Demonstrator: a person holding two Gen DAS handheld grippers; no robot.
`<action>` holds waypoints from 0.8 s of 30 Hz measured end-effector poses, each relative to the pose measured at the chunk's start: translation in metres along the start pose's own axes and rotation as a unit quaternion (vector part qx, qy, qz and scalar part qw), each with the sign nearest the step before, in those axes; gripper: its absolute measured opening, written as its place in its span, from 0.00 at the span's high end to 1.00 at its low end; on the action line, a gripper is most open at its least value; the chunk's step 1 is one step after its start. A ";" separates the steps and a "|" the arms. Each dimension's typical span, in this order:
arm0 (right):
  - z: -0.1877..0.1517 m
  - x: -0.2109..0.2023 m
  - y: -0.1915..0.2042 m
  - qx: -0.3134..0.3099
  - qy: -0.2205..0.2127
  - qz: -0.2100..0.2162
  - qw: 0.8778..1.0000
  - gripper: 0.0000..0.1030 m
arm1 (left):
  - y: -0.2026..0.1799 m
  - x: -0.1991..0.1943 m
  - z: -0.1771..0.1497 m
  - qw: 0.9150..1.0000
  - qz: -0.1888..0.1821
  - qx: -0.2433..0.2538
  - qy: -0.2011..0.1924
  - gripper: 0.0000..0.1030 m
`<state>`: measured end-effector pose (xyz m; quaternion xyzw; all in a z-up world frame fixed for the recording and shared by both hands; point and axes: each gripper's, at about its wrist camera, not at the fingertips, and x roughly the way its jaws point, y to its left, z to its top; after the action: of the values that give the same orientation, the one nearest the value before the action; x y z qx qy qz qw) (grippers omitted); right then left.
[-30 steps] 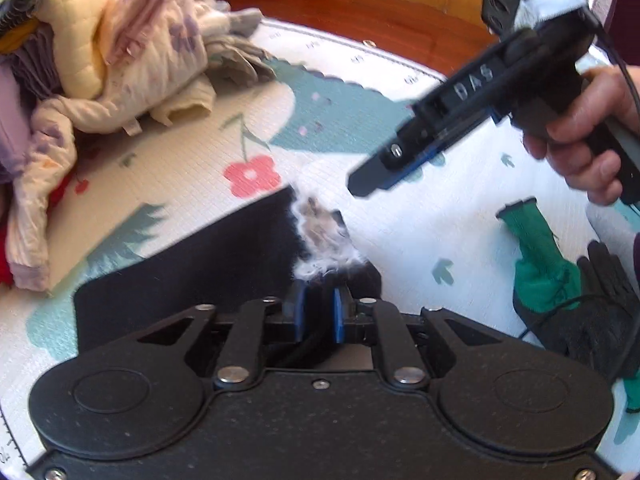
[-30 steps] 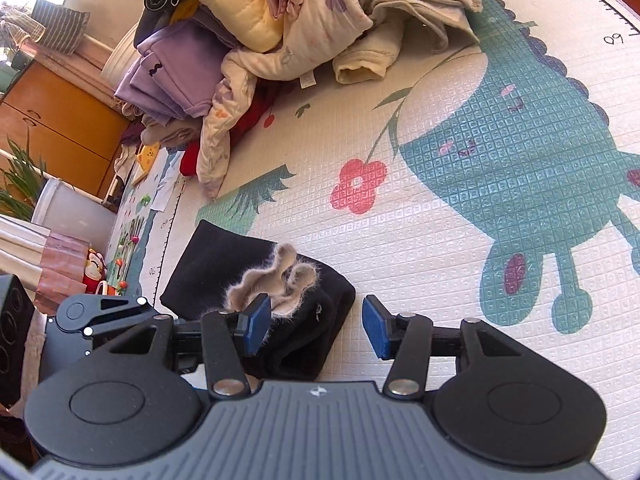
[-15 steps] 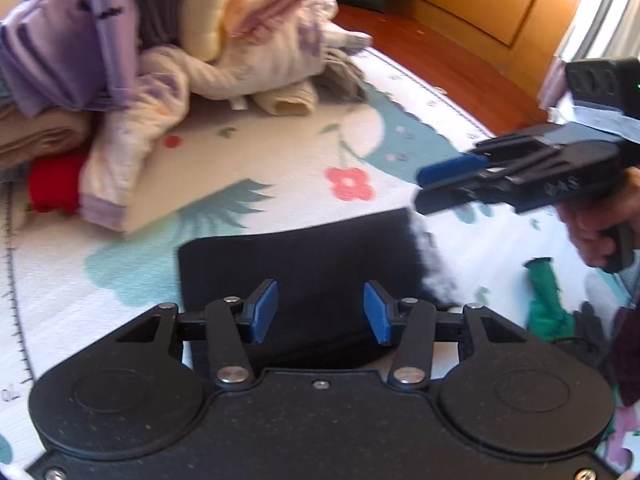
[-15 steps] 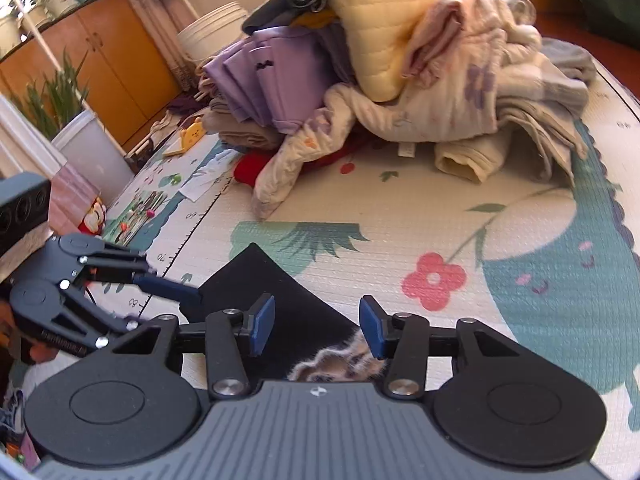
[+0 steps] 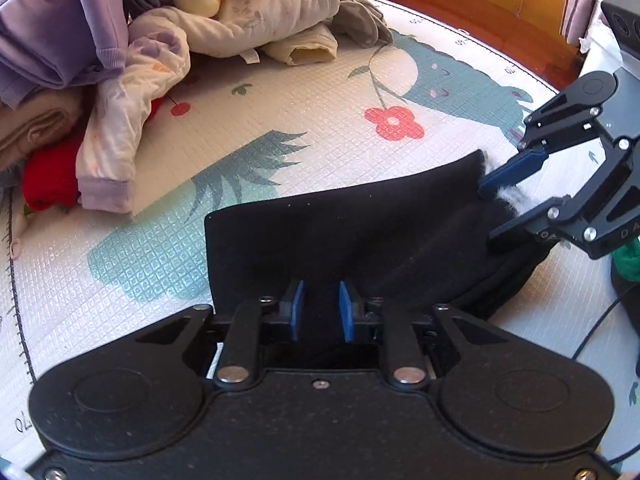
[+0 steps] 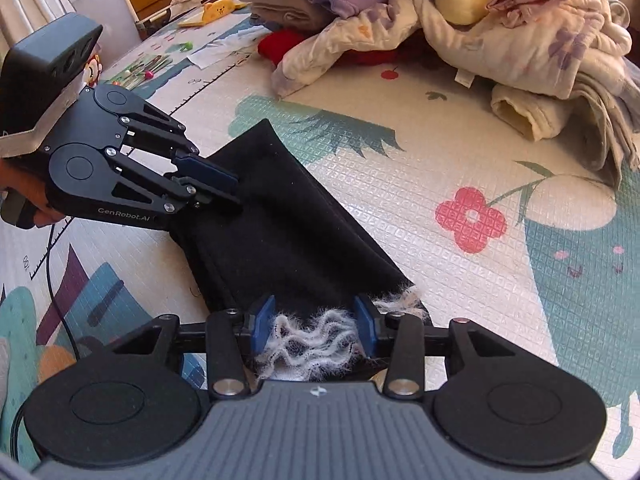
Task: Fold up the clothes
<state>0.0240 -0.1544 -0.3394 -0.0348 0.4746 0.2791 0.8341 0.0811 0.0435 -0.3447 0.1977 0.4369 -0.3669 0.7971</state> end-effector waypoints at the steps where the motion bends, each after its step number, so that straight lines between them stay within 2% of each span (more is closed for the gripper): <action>1: 0.001 -0.003 0.001 0.004 -0.011 0.000 1.000 0.58 | 0.002 -0.006 0.001 1.000 0.005 0.005 -0.009 0.80; 2: 0.004 -0.007 0.002 0.006 -0.025 0.000 1.000 0.58 | 0.003 -0.012 0.002 1.000 0.011 0.010 -0.019 0.79; 4: 0.012 -0.012 0.009 -0.006 -0.051 0.000 0.999 0.57 | 0.006 -0.020 0.005 0.999 0.020 0.019 -0.036 0.63; 7: 0.025 -0.010 0.017 -0.016 -0.064 -0.005 0.998 0.54 | 0.008 -0.017 0.010 0.998 0.034 0.022 -0.049 0.62; 9: 0.028 -0.002 0.016 -0.005 -0.053 -0.003 0.999 0.54 | 0.008 -0.008 0.012 0.998 0.035 0.019 -0.046 0.62; 12: 0.015 0.024 0.010 0.000 0.020 -0.024 1.000 0.54 | 0.001 0.014 0.002 0.998 0.036 0.049 -0.026 0.54; 14: 0.004 0.022 0.010 -0.017 0.007 -0.028 0.999 0.56 | -0.001 0.015 0.000 0.998 0.044 0.041 -0.036 0.52; 15: 0.000 0.021 0.011 -0.027 0.004 -0.030 0.999 0.56 | 0.000 0.015 0.003 0.998 0.046 0.030 -0.029 0.52; 17: 0.003 0.021 0.016 -0.039 0.018 -0.037 0.998 0.56 | 0.001 0.015 0.010 0.998 0.041 0.040 -0.012 0.52; 20: 0.008 0.018 0.015 -0.012 0.031 -0.041 0.999 0.56 | 0.012 0.006 0.021 0.999 0.035 0.018 0.017 0.51; 24: 0.014 0.012 0.021 0.004 0.056 -0.058 0.997 0.52 | 0.036 -0.024 0.026 0.996 0.029 -0.070 0.045 0.51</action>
<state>0.0289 -0.1274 -0.3370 -0.0745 0.5190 0.2257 0.8210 0.1146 0.0607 -0.3107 0.1698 0.4911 -0.3028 0.7989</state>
